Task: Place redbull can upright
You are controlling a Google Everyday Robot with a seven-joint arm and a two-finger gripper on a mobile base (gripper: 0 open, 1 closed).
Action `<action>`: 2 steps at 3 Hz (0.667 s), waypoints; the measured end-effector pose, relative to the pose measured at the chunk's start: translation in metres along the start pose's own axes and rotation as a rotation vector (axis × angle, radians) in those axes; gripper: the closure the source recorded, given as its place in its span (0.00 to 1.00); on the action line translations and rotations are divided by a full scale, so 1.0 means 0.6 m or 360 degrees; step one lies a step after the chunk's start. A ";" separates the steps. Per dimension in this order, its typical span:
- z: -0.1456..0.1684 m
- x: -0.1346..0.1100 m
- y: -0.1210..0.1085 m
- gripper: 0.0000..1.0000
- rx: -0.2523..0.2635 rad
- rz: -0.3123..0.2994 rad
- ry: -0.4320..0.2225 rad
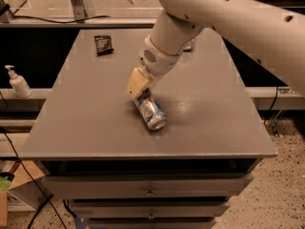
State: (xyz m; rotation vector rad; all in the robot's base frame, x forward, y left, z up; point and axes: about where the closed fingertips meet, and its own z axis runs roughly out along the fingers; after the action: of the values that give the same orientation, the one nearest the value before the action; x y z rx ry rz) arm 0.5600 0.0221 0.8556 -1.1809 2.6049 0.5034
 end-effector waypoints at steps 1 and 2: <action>-0.030 -0.012 -0.005 1.00 -0.0052 -0.0096 -0.0216; -0.078 -0.021 -0.011 1.00 -0.0041 -0.0213 -0.0450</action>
Offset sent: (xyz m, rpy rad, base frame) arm 0.0165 -0.0372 0.0929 0.3662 -0.4150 0.1118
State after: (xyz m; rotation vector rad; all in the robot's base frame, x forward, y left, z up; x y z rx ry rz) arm 0.5698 0.0080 0.9013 -1.1860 2.2719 0.6275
